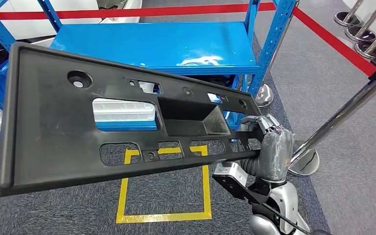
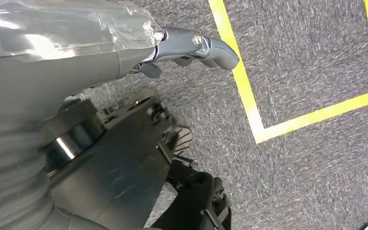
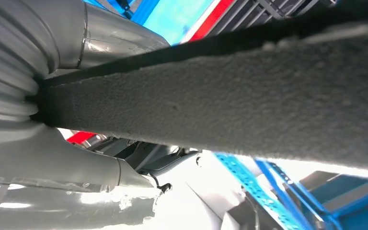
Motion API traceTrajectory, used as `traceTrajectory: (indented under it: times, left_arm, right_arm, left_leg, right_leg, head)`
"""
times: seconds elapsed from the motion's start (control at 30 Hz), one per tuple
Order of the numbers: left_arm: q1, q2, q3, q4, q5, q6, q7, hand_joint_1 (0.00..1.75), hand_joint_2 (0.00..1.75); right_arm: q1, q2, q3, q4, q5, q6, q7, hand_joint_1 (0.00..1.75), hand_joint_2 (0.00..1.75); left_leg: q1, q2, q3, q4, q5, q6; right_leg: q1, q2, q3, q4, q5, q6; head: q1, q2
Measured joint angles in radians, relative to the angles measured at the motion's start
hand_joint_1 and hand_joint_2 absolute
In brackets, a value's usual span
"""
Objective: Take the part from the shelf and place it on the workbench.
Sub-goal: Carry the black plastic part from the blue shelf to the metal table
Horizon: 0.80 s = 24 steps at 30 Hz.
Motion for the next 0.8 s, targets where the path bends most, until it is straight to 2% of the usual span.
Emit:
traceTrajectory:
  times: [0.07,0.1,0.13,0.17,0.23,0.27,0.3,0.33,0.37,0.4,0.47,0.5,0.53,0.6,0.63,0.67,0.73,0.77,0.8]
  left_arm:
    - [0.003,0.000,0.000,0.000,0.001,0.001,-0.001,0.00,1.75]
    - [0.004,0.000,0.000,0.000,0.001,0.002,-0.002,0.00,1.75]
    - [0.004,0.000,0.000,0.000,0.002,0.003,-0.002,0.00,1.75]
    - [0.003,0.000,0.000,0.000,0.002,0.004,-0.002,0.00,1.75]
    - [0.003,0.000,0.000,0.000,0.004,0.004,-0.002,0.00,1.75]
    - [0.004,0.000,0.000,0.000,0.005,0.005,-0.002,0.00,1.75]
    - [0.006,0.000,0.000,0.000,0.006,0.005,-0.002,0.00,1.75]
    - [0.006,0.000,0.000,0.000,0.007,0.005,-0.002,0.00,1.75]
    - [0.006,0.000,0.000,0.000,0.009,0.005,-0.003,0.00,1.75]
    - [0.006,-0.001,0.000,0.000,0.009,0.006,-0.003,0.00,1.75]
    - [0.003,-0.002,0.000,0.000,0.010,0.006,-0.003,0.00,1.75]
    - [0.002,-0.003,0.000,0.000,0.010,0.006,-0.004,0.00,1.75]
    - [0.002,-0.003,0.000,0.000,0.010,0.006,-0.004,0.00,1.75]
    - [0.003,-0.002,0.000,0.000,0.010,0.007,-0.005,0.00,1.75]
    - [0.003,-0.002,0.000,0.000,0.010,0.007,-0.005,0.00,1.75]
    - [0.003,-0.002,0.000,0.000,0.010,0.007,-0.006,0.00,1.75]
    - [0.003,-0.002,0.000,0.001,0.010,0.008,-0.006,0.00,1.75]
    - [0.004,-0.002,0.000,0.001,0.010,0.008,-0.006,0.00,1.75]
    - [0.005,-0.002,0.000,0.001,0.010,0.008,-0.006,0.00,1.75]
  right_arm:
    - [0.001,-0.001,0.001,-0.001,0.005,0.000,0.002,1.75,1.75]
    - [0.001,-0.002,0.001,-0.001,0.006,0.000,0.003,1.75,1.75]
    - [0.002,-0.003,0.001,-0.002,0.007,-0.001,0.004,1.75,1.75]
    - [0.002,-0.004,0.002,-0.003,0.008,-0.001,0.004,1.75,1.75]
    - [0.003,-0.006,0.002,-0.004,0.008,-0.001,0.005,1.75,1.75]
    - [0.004,-0.007,0.002,-0.004,0.008,-0.001,0.006,1.75,1.75]
    - [0.005,-0.007,0.003,-0.004,0.008,0.000,0.006,1.75,1.75]
    - [0.006,-0.008,0.003,-0.003,0.008,0.000,0.007,1.75,1.75]
    - [0.007,-0.008,0.003,-0.003,0.008,0.000,0.007,1.75,1.75]
    - [0.007,-0.008,0.003,-0.004,0.009,0.000,0.007,1.75,1.75]
    - [0.008,-0.008,0.003,-0.004,0.011,0.000,0.007,1.75,1.75]
    - [0.008,-0.008,0.003,-0.004,0.013,0.000,0.007,1.75,1.75]
    - [0.008,-0.008,0.003,-0.004,0.015,0.000,0.007,1.75,1.75]
    - [0.008,-0.008,0.003,-0.004,0.018,0.000,0.007,1.75,1.75]
    - [0.008,-0.008,0.003,-0.004,0.019,0.001,0.007,1.75,1.75]
    - [0.008,-0.008,0.003,-0.005,0.019,0.001,0.008,1.75,1.75]
    - [0.009,-0.008,0.003,-0.006,0.020,0.002,0.008,1.75,1.75]
    - [0.010,-0.008,0.003,-0.006,0.020,0.002,0.009,1.75,1.75]
    - [0.011,-0.008,0.003,-0.006,0.021,0.003,0.010,1.75,1.75]
  left_leg:
    - [0.001,-0.002,-0.005,-0.009,0.002,0.012]
    - [0.002,-0.003,-0.007,-0.011,0.007,0.019]
    - [0.003,-0.003,-0.010,-0.014,0.012,0.026]
    - [0.003,-0.003,-0.013,-0.016,0.017,0.033]
    - [0.000,-0.005,-0.024,-0.014,0.022,0.041]
    - [-0.001,-0.007,-0.029,-0.012,0.024,0.043]
    - [-0.002,-0.010,-0.032,-0.010,0.026,0.043]
    - [-0.003,-0.015,-0.035,-0.008,0.027,0.042]
    - [-0.004,-0.021,-0.035,-0.007,0.028,0.041]
    - [-0.003,-0.026,-0.036,-0.006,0.029,0.039]
    - [-0.003,-0.038,-0.041,-0.003,0.032,0.033]
    - [-0.003,-0.044,-0.046,-0.003,0.035,0.028]
    - [-0.003,-0.050,-0.051,-0.002,0.039,0.022]
    - [-0.005,-0.054,-0.059,0.003,0.036,0.010]
    - [-0.006,-0.049,-0.069,0.024,0.021,0.005]
    - [-0.006,-0.041,-0.087,0.067,-0.007,0.000]
    - [-0.002,-0.026,-0.145,0.205,-0.079,-0.009]
    - [0.001,-0.024,-0.171,0.267,-0.103,-0.012]
    - [0.003,-0.022,-0.183,0.297,-0.108,-0.014]
  right_leg:
    - [0.000,-0.002,-0.007,0.004,0.003,0.010]
    - [-0.001,-0.002,-0.012,0.012,-0.006,0.014]
    - [-0.002,-0.001,-0.024,0.040,-0.028,0.019]
    - [-0.004,0.001,-0.045,0.089,-0.062,0.023]
    - [-0.004,0.004,-0.103,0.232,-0.139,0.029]
    - [-0.004,0.004,-0.124,0.287,-0.159,0.030]
    - [-0.004,0.004,-0.128,0.308,-0.160,0.030]
    - [-0.004,0.006,-0.113,0.289,-0.142,0.027]
    - [-0.003,0.012,-0.080,0.233,-0.109,0.022]
    - [-0.002,0.029,-0.040,0.158,-0.074,0.016]
    - [0.001,0.060,0.020,0.037,-0.029,0.005]
    - [0.003,0.066,0.031,0.011,-0.024,0.002]
    - [0.005,0.059,0.033,0.001,-0.024,0.001]
    - [-0.001,0.040,0.034,-0.014,-0.021,-0.005]
    - [-0.005,0.031,0.034,-0.021,-0.017,-0.009]
    - [-0.008,0.021,0.034,-0.027,-0.014,-0.013]
    - [-0.008,0.000,0.032,-0.026,-0.012,-0.017]
    - [-0.007,-0.011,0.031,-0.025,-0.012,-0.018]
    - [-0.007,-0.021,0.030,-0.023,-0.012,-0.018]
  head:
    - [0.002,0.000]
    - [0.003,0.000]
    - [0.006,0.000]
    - [0.010,0.000]
    - [0.022,0.000]
    - [0.027,0.000]
    - [0.031,0.000]
    - [0.034,0.000]
    - [0.038,0.000]
    - [0.041,0.000]
    - [0.044,0.000]
    - [0.045,0.000]
    - [0.046,0.000]
    - [0.047,0.000]
    - [0.043,0.000]
    - [0.036,0.000]
    - [0.021,0.000]
    - [0.017,0.000]
    - [0.014,0.000]
